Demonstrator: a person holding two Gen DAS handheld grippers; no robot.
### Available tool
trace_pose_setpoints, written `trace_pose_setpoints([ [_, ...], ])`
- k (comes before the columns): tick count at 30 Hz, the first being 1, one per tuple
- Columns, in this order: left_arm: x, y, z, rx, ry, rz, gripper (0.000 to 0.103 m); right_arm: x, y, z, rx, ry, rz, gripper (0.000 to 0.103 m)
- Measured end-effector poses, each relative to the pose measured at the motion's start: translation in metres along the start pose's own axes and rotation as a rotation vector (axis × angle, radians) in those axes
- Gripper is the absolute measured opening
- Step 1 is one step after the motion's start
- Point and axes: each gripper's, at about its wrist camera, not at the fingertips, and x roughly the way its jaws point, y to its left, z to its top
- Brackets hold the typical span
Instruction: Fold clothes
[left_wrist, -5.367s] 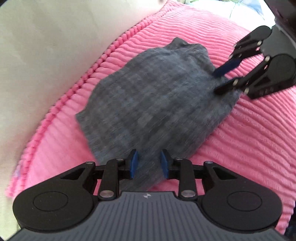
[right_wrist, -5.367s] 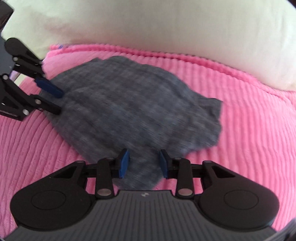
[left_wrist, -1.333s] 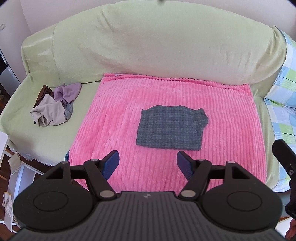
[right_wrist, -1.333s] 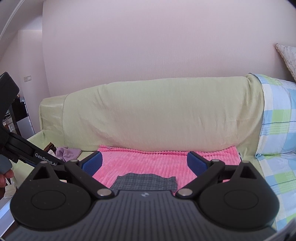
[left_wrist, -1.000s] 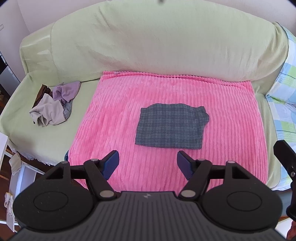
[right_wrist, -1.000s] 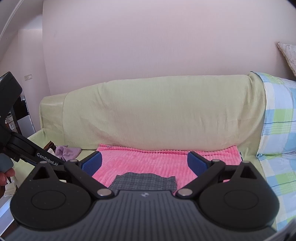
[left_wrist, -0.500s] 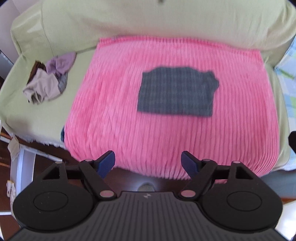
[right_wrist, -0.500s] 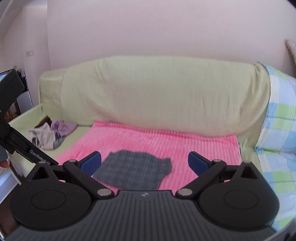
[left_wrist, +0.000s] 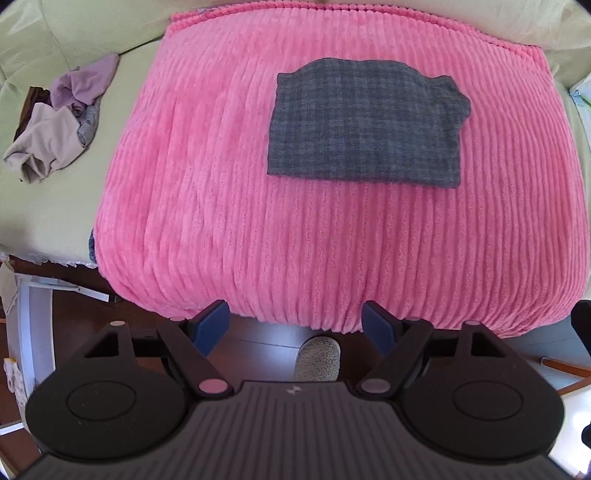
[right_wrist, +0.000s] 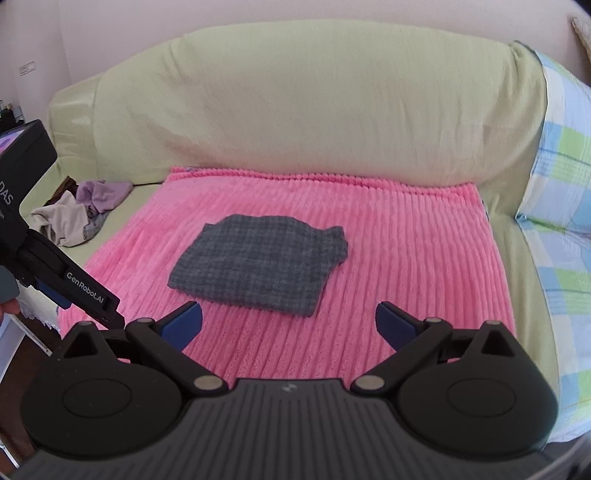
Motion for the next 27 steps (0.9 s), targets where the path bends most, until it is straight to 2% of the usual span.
trace_pose_setpoints([
  [4,0.008,0.017,0.008,-0.026,0.003,0.019,0.08,0.03,0.007,0.012,0.083,0.074,-0.032,0.099],
  [9,-0.004,0.036,0.003,-0.053,-0.013,0.03,0.08,0.044,0.02,0.029,0.118,0.097,-0.045,0.099],
  [13,-0.019,0.04,-0.002,-0.073,-0.027,0.029,0.08,0.036,0.028,0.044,0.079,0.107,-0.074,0.099],
  [20,-0.063,0.033,-0.023,-0.088,-0.114,0.02,0.08,0.015,0.032,0.058,0.018,0.139,-0.14,0.099],
  [27,-0.094,0.032,-0.051,-0.135,-0.159,0.009,0.08,-0.021,0.035,0.062,0.01,0.126,-0.113,0.099],
])
